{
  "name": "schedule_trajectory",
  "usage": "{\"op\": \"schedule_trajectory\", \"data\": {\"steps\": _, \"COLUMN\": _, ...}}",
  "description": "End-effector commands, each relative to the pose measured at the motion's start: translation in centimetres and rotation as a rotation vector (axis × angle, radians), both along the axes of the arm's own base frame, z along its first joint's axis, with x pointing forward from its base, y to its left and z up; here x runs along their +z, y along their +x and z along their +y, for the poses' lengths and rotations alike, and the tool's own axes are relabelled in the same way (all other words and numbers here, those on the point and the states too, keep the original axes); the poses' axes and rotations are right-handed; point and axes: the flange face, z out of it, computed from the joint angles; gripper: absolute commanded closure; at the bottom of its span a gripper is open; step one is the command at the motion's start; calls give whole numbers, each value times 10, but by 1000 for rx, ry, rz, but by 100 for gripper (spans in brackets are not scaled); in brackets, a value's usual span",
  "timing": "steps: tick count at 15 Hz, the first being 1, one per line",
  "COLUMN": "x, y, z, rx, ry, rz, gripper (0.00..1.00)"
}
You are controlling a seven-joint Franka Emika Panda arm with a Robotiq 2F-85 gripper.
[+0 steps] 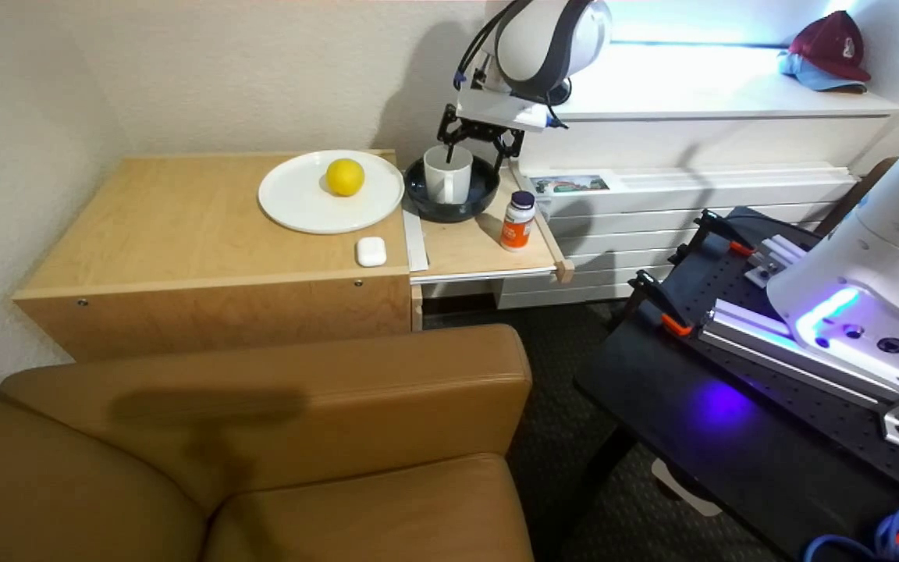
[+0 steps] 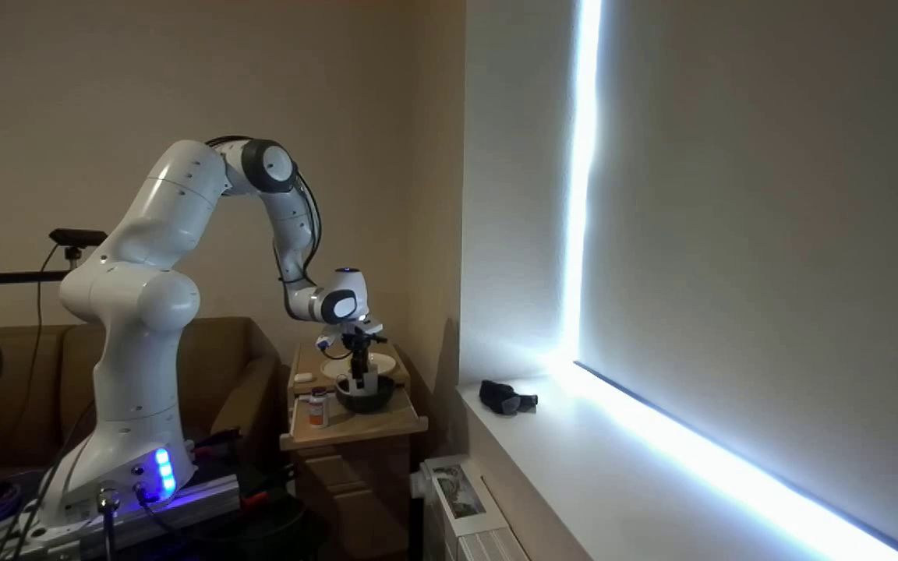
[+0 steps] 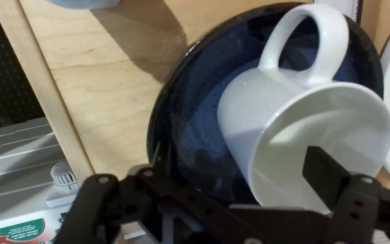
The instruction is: Move the white mug from the black bowl to the top of the cabinet
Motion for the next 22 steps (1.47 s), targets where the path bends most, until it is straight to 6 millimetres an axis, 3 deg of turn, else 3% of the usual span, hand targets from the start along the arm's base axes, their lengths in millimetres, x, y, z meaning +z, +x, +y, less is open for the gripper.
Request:
{"op": "schedule_trajectory", "data": {"steps": 1, "x": -6, "y": 1, "z": -3, "rx": -9, "ry": -11, "rz": 11, "gripper": 0}}
{"op": "schedule_trajectory", "data": {"steps": 7, "x": -10, "y": -1, "z": -5, "rx": -6, "ry": -16, "rz": 9, "gripper": 0}}
{"op": "schedule_trajectory", "data": {"steps": 9, "x": -10, "y": 0, "z": -4, "rx": -7, "ry": -2, "rz": 8, "gripper": 26}}
{"op": "schedule_trajectory", "data": {"steps": 18, "x": -10, "y": 0, "z": -1, "rx": -32, "ry": 26, "rz": 4, "gripper": 90}}
{"op": "schedule_trajectory", "data": {"steps": 19, "x": -10, "y": 0, "z": -1, "rx": -35, "ry": 30, "rz": 4, "gripper": 96}}
{"op": "schedule_trajectory", "data": {"steps": 22, "x": -6, "y": 0, "z": -3, "rx": -46, "ry": 40, "rz": 3, "gripper": 100}}
